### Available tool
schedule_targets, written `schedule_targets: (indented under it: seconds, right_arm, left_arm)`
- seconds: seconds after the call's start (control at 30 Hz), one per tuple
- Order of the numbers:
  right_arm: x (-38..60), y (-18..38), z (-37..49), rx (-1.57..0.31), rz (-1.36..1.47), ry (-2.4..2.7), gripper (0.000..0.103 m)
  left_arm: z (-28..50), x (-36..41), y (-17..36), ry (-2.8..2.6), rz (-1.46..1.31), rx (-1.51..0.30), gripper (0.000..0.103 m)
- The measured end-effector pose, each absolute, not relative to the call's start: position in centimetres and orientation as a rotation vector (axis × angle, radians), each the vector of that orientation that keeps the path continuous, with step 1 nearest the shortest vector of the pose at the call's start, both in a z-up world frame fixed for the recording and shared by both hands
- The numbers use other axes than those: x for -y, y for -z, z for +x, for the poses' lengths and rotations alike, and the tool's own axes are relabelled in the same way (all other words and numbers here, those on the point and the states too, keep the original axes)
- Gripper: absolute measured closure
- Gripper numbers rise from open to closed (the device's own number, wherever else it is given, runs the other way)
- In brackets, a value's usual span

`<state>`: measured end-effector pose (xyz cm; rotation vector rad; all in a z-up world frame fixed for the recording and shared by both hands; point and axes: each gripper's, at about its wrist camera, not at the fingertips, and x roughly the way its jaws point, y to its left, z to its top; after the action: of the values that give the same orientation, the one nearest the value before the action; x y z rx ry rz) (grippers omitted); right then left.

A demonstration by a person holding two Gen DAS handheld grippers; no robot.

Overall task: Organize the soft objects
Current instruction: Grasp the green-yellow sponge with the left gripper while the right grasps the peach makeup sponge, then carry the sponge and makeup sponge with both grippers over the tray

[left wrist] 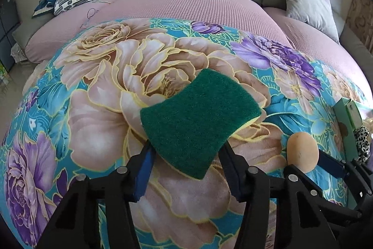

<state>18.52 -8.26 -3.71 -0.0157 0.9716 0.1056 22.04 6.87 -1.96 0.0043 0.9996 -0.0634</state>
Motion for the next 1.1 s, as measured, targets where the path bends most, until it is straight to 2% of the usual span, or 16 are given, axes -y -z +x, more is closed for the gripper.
schedule_targets:
  seconds: [0.4,0.8,1.1]
  right_arm:
    - [8.4,3.2,17.9,-0.964,-0.002,-0.128,0.051]
    - [9.6,0.4,16.0,-0.907,0.008,-0.102,0.051]
    - [12.8,-2.4,13.7,-0.870,0.046,-0.041,0.051]
  left_arm:
    - [20.9,-7.4,0.7,0.044,-0.040,-0.972,0.048]
    - [18.4,-6.4,-3.9,0.050,-0.072,-0.891,0.048]
    - [16.4,-3.0,-7.5,0.094,-0.063,-0.831,0.048]
